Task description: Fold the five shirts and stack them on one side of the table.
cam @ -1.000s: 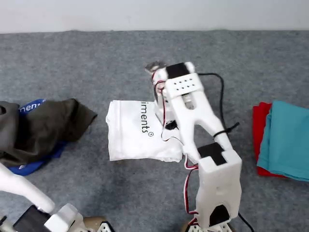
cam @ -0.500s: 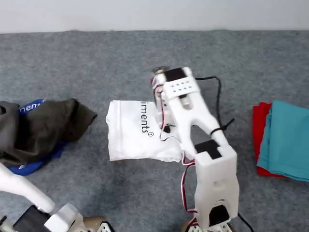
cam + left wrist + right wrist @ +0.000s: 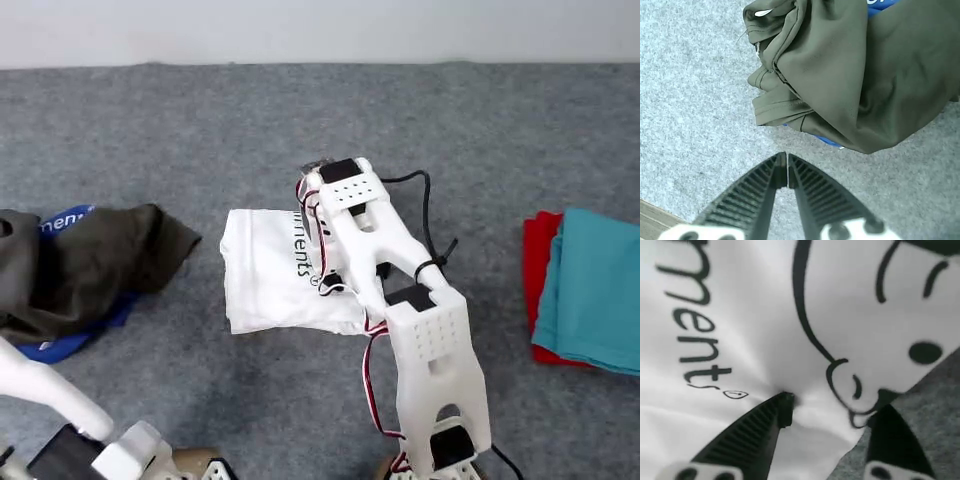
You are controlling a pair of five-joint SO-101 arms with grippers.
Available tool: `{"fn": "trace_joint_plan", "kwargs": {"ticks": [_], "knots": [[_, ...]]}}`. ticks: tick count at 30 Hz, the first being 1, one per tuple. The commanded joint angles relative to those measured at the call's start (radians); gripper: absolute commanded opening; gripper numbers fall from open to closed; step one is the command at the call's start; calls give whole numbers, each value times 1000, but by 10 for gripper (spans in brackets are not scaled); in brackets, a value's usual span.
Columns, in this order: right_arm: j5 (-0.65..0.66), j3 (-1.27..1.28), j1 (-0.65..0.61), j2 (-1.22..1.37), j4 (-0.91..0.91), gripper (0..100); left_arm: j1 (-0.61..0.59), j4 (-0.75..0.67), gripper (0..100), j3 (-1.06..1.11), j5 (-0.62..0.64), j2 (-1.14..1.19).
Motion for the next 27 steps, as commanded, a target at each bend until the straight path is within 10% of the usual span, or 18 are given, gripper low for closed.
{"fn": "trace_joint_plan", "kwargs": {"ticks": [1,11,27], "knots": [[89,-2,18,44,10,54,2,-28,15,-5,6,-34],[244,-41,153,-62,171,12,2,-28,15,-5,6,-34],[1444,-161,463,-159,38,11,5,-57,15,-7,3,-32]]}}
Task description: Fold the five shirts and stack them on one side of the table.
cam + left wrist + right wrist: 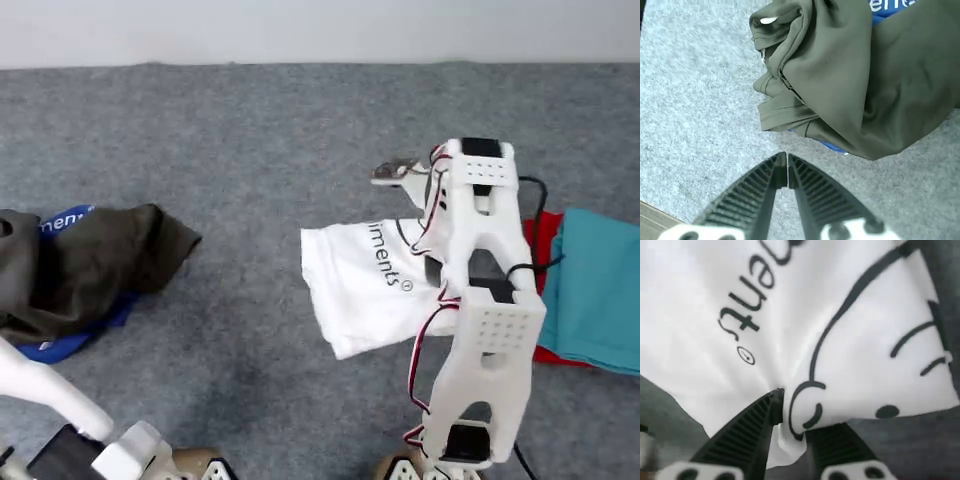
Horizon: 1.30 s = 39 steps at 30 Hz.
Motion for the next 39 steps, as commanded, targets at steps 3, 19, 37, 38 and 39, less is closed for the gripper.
{"fn": "trace_joint_plan", "kwargs": {"ticks": [3,19,37,38,39], "knots": [[344,-121,-44,-59,-188,10,23,-15,15,-4,3,-29],[-184,-285,-94,-87,-305,237,60,-15,15,-4,3,-28],[-870,-238,-380,-124,85,33,60,-14,15,-4,3,-28],[-898,-222,-410,-110,77,17,60,-14,15,-4,3,-28],[-922,-215,-438,-91,59,6,60,-14,15,-4,3,-28]]}}
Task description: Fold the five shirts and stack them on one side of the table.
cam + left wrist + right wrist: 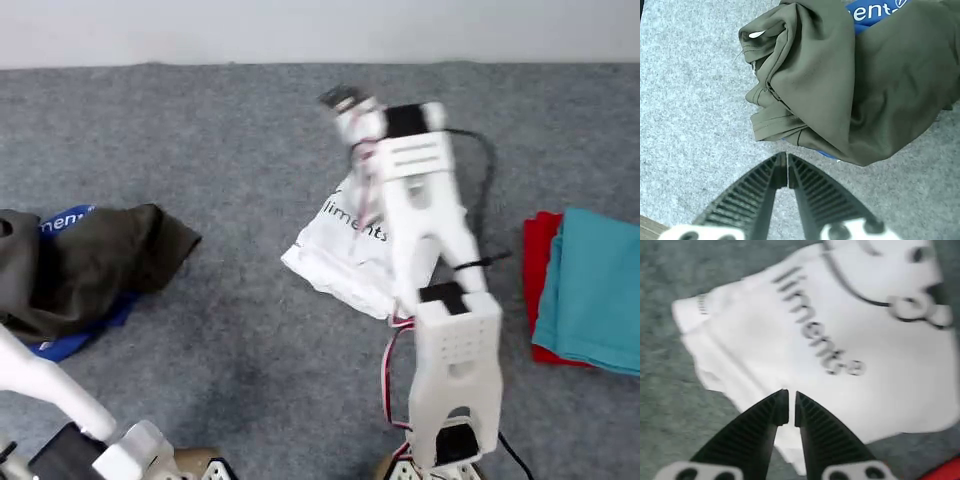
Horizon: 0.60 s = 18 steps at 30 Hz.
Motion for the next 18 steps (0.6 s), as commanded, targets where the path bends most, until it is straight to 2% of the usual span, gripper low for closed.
{"fn": "trace_joint_plan", "kwargs": {"ticks": [1,10,18], "knots": [[-87,9,-96,-4,-5,9,6,-12,15,-4,3,-28],[-158,3,-242,194,-216,9,6,-14,15,-4,3,-26],[-160,-110,-271,113,-113,9,8,-18,15,-4,2,-26]]}}
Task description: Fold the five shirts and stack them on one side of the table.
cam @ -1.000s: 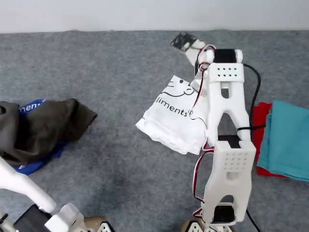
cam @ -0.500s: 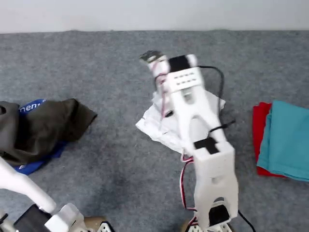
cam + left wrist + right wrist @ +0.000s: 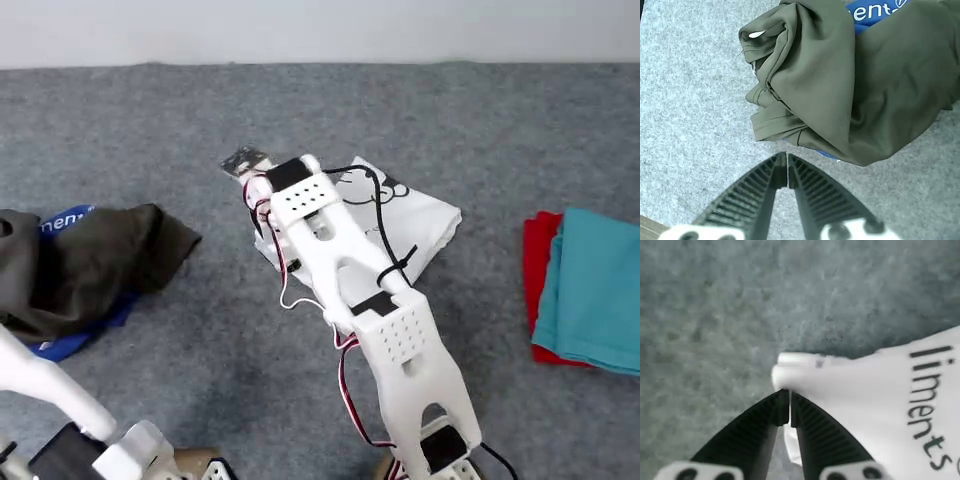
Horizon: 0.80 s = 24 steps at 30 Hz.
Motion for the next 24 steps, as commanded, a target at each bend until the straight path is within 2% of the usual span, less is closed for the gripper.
{"fn": "trace_joint_plan", "kwargs": {"ticks": [1,6,13,20,24], "knots": [[-11,-114,-1,-111,74,9,8,-18,15,-4,2,-26],[-11,-180,87,-189,197,9,8,-18,15,-4,2,-26],[-80,-155,295,-286,200,9,8,-18,15,-4,-9,-26],[-78,-155,572,-143,85,9,8,-15,15,-4,-34,-26],[-78,-160,654,2,18,9,8,-14,15,-4,-34,-26]]}}
